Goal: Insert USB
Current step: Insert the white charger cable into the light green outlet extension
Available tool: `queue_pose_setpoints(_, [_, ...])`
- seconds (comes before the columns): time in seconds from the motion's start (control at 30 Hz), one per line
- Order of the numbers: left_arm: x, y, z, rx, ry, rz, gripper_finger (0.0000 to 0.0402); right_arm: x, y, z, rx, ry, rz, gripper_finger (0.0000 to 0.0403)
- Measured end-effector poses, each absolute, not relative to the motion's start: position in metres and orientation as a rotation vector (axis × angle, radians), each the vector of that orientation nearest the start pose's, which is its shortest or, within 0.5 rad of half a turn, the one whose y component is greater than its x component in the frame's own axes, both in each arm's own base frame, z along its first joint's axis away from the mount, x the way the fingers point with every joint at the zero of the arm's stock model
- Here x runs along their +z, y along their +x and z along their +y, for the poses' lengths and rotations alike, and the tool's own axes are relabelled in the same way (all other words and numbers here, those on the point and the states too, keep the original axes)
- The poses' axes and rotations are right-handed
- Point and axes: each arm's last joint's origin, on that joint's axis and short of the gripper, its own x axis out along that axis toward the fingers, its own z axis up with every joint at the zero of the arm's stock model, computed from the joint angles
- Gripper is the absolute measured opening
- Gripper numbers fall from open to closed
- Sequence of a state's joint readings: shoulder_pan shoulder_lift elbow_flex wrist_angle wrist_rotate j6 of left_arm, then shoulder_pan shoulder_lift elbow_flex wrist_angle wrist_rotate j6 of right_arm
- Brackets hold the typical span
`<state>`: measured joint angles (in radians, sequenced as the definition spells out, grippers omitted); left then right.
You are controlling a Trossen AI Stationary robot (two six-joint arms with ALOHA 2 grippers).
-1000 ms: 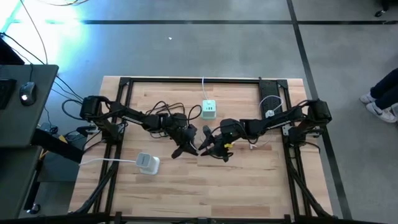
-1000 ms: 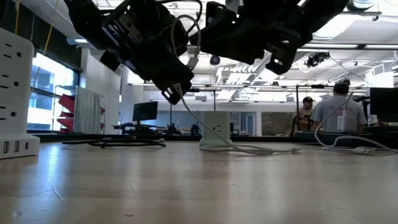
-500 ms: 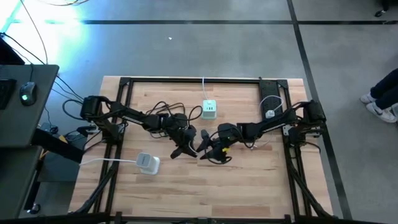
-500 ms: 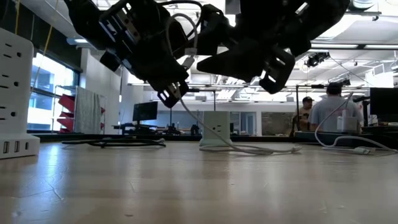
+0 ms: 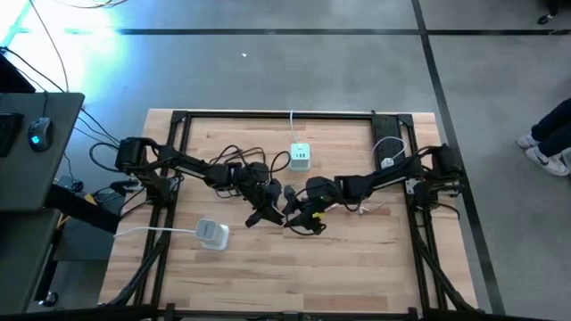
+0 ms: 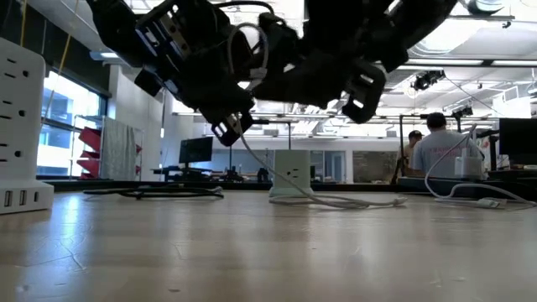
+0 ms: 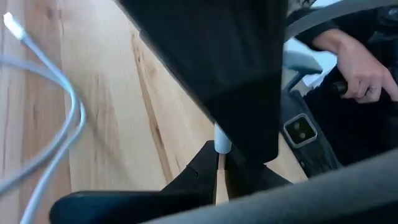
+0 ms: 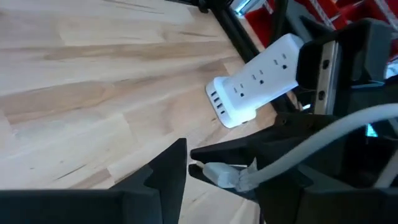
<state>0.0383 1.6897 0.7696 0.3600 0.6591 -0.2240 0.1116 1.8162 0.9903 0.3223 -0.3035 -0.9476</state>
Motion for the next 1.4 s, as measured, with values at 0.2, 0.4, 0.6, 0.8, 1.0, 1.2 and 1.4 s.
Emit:
queue_pose_setpoints(0.2, [0.156, 0.323, -0.005, -0.534, -0.418, 0.636, 0.0, 0.17, 0.377, 0.051, 0.616, -0.867, 0.299, 0.0144])
queue_pose_setpoints(0.4, [0.155, 0.322, -0.005, -0.528, -0.424, 0.654, 0.0, 0.169, 0.375, 0.049, 0.561, -0.887, 0.361, 0.0134])
queue_pose_setpoints(0.6, [0.154, 0.321, -0.005, -0.531, -0.415, 0.669, 0.0, 0.168, 0.375, 0.047, 0.527, -0.9, 0.392, 0.0133])
queue_pose_setpoints(0.8, [0.154, 0.321, -0.005, -0.54, -0.419, 0.674, 0.0, 0.166, 0.374, 0.047, 0.535, -0.9, 0.408, 0.0133])
queue_pose_setpoints(1.0, [0.154, 0.321, -0.005, -0.541, -0.418, 0.673, 0.0, 0.165, 0.373, 0.049, 0.582, -0.918, 0.397, 0.0133])
queue_pose_setpoints(1.2, [0.154, 0.321, -0.005, -0.541, -0.418, 0.675, 0.0, 0.175, 0.38, 0.048, 0.522, -0.895, 0.387, 0.0133])
queue_pose_setpoints(1.4, [0.153, 0.32, -0.005, -0.538, -0.421, 0.684, 0.0, 0.175, 0.379, 0.054, 0.564, -0.913, 0.394, 0.0133])
